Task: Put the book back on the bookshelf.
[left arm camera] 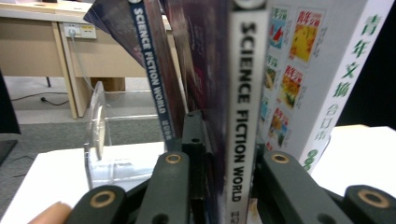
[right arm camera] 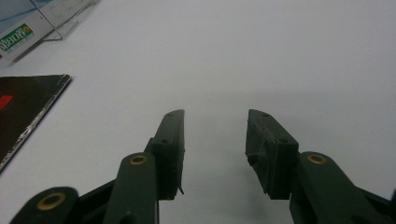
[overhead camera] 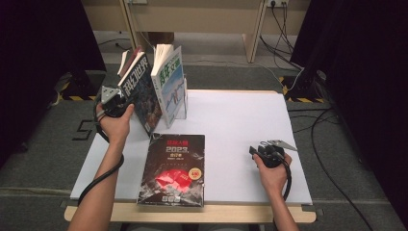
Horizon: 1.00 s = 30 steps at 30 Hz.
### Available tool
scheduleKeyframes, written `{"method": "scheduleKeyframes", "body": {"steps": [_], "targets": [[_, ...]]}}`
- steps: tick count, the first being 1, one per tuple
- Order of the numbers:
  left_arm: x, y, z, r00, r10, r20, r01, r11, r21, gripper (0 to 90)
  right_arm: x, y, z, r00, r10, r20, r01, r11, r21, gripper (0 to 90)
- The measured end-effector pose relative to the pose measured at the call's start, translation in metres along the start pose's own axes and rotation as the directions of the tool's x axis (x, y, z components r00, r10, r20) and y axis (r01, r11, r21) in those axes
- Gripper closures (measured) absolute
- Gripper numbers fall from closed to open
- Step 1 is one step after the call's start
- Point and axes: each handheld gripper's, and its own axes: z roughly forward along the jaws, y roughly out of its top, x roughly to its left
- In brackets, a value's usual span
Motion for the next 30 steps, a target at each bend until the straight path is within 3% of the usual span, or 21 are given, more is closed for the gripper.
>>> {"method": "scheduleKeyframes", "body": {"steps": [8, 21, 26, 30], "targets": [[-0.006, 0.02, 0.002, 0.9999, 0.011, 0.002, -0.011, 0.9995, -0.029, 76.4, -0.001, 0.001, 0.0, 1.0, -0.003, 0.006, 0.003, 1.0, -0.011, 57.9], [-0.013, 0.042, 0.007, 0.9999, -0.013, -0.004, 0.013, 0.9995, -0.027, 76.5, -0.002, 0.001, -0.002, 1.0, 0.004, 0.008, -0.004, 1.0, -0.016, 57.9], [-0.013, 0.046, 0.009, 0.9997, -0.022, -0.007, 0.022, 0.9998, -0.001, 77.5, -0.001, 0.001, -0.002, 1.0, 0.003, 0.004, -0.003, 1.0, -0.021, 57.9], [-0.014, 0.05, 0.012, 0.9991, -0.026, -0.033, 0.027, 0.9989, 0.038, 76.9, -0.001, 0.001, -0.002, 0.9999, 0.011, 0.007, -0.011, 1.0, -0.012, 57.9]]}}
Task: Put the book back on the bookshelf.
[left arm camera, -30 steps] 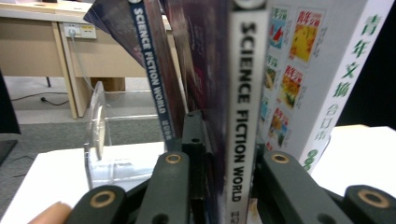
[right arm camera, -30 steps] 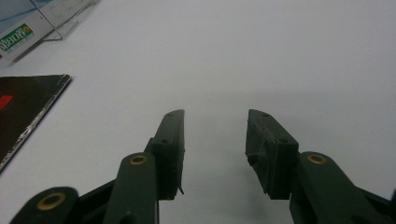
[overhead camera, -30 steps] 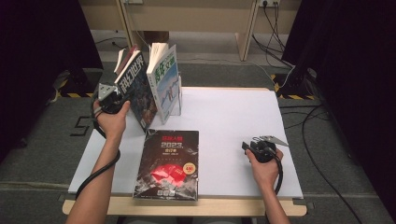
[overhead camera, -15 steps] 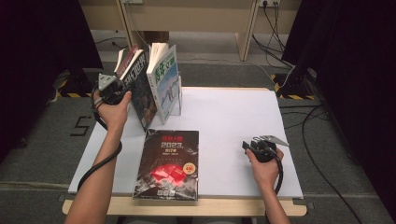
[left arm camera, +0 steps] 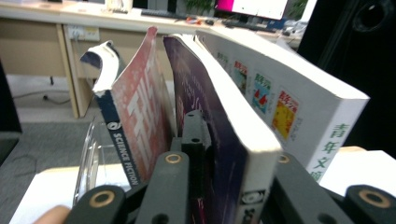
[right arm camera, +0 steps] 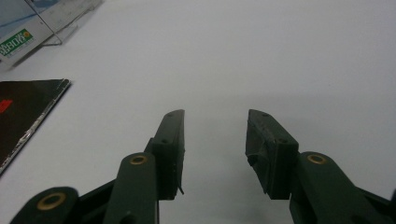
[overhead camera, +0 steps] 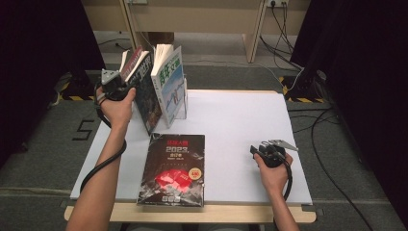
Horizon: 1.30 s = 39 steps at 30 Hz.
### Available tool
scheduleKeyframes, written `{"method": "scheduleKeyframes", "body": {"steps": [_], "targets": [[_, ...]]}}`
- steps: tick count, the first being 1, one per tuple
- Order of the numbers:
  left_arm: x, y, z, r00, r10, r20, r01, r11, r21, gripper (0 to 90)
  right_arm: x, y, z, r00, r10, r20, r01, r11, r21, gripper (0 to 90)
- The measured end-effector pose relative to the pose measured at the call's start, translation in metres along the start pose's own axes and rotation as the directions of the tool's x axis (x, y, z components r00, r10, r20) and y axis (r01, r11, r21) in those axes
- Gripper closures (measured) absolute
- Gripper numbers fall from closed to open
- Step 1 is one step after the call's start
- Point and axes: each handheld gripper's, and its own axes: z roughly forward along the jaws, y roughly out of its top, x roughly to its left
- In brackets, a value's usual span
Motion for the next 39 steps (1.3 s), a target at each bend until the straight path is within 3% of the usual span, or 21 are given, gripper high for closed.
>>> {"method": "scheduleKeyframes", "body": {"steps": [5, 12, 27, 33, 39], "targets": [[-0.003, 0.0028, 0.0055, 0.9998, 0.017, -0.012, -0.017, 0.9997, 0.02, 77.1, -0.0004, 0.0003, 0.0004, 0.9999, -0.013, -0.002, 0.013, 1.0, 0.003, 57.9], [-0.0037, 0.0058, 0.0086, 0.9999, 0.012, -0.011, -0.011, 0.9989, 0.046, 81.8, -0.0016, -0.0004, 0.0012, 1.0, -0.009, -0.004, 0.009, 1.0, 0.005, 57.9], [-0.0047, 0.0029, 0.0058, 0.9993, 0.036, 0.01, -0.037, 0.9983, 0.045, 81.9, 0.0004, -0.0007, 0.0014, 0.9999, -0.012, -0.005, 0.012, 1.0, 0.009, 58.0], [-0.0027, 0.0012, 0.0045, 0.9997, 0.019, 0.014, -0.02, 0.9992, 0.035, 81.8, -0.001, -0.0007, 0.0011, 1.0, -0.004, -0.004, 0.004, 1.0, 0.007, 58.0], [-0.0039, 0.0001, 0.0038, 0.9993, 0.032, 0.021, -0.033, 0.9989, 0.032, 81.8, 0.0002, -0.0008, 0.0017, 0.9999, -0.011, -0.01, 0.011, 1.0, 0.017, 58.0]]}}
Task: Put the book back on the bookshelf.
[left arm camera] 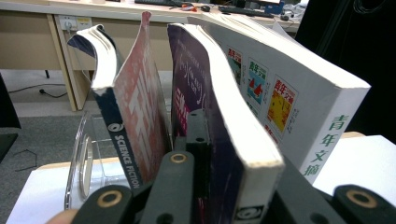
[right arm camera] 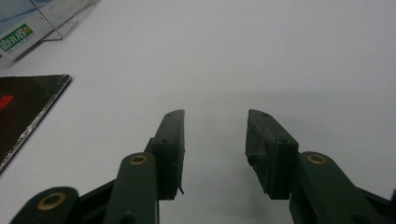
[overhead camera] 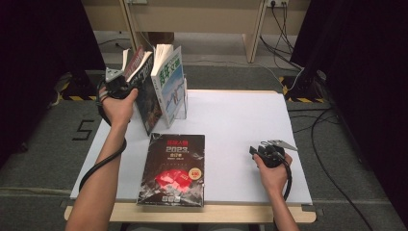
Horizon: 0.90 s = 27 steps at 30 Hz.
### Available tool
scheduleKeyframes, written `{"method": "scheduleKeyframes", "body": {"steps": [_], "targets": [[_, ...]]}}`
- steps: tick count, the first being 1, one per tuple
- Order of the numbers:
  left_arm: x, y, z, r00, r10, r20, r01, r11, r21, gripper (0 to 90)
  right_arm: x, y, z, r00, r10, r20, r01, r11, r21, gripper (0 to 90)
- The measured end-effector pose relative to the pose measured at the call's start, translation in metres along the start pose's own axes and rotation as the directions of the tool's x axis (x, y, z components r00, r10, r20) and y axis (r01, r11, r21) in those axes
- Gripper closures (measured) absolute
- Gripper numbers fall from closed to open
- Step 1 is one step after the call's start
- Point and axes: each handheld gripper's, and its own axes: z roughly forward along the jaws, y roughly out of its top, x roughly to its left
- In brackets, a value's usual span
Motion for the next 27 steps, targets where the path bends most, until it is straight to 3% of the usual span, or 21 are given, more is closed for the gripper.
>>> {"method": "scheduleKeyframes", "body": {"steps": [11, 17, 27], "targets": [[0.003, 0.001, -0.001, 0.9999, -0.006, 0.009, 0.006, 0.9998, -0.018, 82.2, 0.0, -0.001, 0.0, 1.0, -0.003, -0.002, 0.003, 1.0, -0.002, 58.0], [0.002, 0.005, 0.002, 0.9998, 0.015, 0.012, -0.015, 0.9994, -0.031, 82.4, 0.0, -0.001, 0.0, 1.0, 0.003, 0.0, -0.003, 1.0, -0.002, 58.0], [0.0, 0.011, 0.005, 0.9998, 0.018, -0.007, -0.018, 0.9984, -0.054, 82.4, -0.003, 0.0, -0.001, 1.0, 0.006, 0.002, -0.006, 1.0, -0.008, 58.2]]}}
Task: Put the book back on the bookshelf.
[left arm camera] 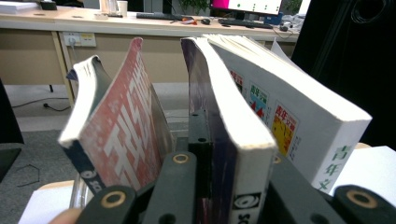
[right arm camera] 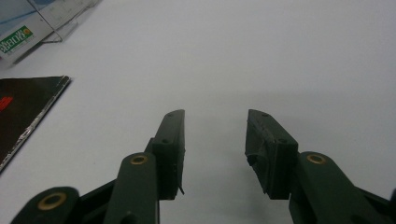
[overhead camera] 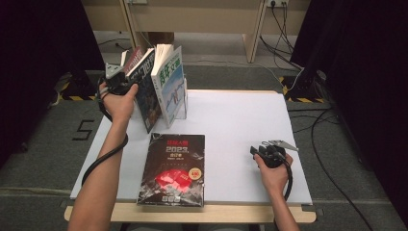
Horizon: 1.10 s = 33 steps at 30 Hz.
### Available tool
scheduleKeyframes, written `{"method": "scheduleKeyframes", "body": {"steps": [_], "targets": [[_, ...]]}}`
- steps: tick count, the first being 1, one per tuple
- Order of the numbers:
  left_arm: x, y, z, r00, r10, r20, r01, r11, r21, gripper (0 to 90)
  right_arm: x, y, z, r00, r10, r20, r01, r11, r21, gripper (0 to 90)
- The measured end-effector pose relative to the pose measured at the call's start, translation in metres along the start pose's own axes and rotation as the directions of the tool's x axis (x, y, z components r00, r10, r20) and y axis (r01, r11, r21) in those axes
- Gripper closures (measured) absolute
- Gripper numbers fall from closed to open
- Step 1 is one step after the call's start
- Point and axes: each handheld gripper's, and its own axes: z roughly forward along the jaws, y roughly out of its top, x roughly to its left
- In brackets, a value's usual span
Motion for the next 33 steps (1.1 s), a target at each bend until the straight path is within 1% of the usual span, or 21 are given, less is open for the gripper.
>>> {"method": "scheduleKeyframes", "body": {"steps": [7, 15, 18, 23, 24, 27, 31, 33], "targets": [[-0.002, 0.006, 0.001, 0.9998, 0.017, -0.005, -0.017, 0.9996, -0.022, 82.4, 0.001, 0.0, 0.0, 1.0, 0.001, 0.0, -0.001, 1.0, -0.005, 58.1], [-0.003, 0.007, 0.008, 0.9995, 0.018, -0.027, -0.019, 0.999, -0.041, 82.4, -0.001, 0.0, -0.001, 1.0, 0.002, 0.0, -0.002, 1.0, -0.006, 58.2], [-0.004, 0.009, 0.01, 0.9991, 0.024, -0.036, -0.026, 0.9986, -0.047, 82.4, -0.001, 0.0, 0.0, 1.0, 0.003, 0.0, -0.003, 1.0, -0.006, 58.3], [-0.007, 0.012, 0.016, 0.9988, 0.034, -0.037, -0.036, 0.9977, -0.058, 82.4, -0.001, 0.0, 0.0, 1.0, 0.003, -0.001, -0.003, 1.0, -0.005, 58.3], [-0.008, 0.012, 0.017, 0.9986, 0.036, -0.038, -0.038, 0.9975, -0.059, 82.4, 0.0, 0.0, 0.0, 0.9999, 0.014, -0.002, -0.014, 1.0, -0.003, 58.3], [-0.009, 0.012, 0.02, 0.9983, 0.039, -0.042, -0.042, 0.9968, -0.067, 82.4, -0.001, 0.0, -0.001, 0.9999, 0.014, -0.001, -0.014, 1.0, -0.005, 58.3], [-0.009, 0.009, 0.025, 0.998, 0.032, -0.055, -0.036, 0.996, -0.081, 82.3, -0.002, 0.0, -0.001, 0.9999, 0.015, 0.0, -0.015, 1.0, -0.004, 58.2], [-0.009, 0.007, 0.028, 0.9977, 0.033, -0.06, -0.038, 0.9958, -0.083, 82.3, -0.002, 0.0, 0.0, 1.0, 0.008, -0.001, -0.008, 1.0, -0.006, 58.2]]}}
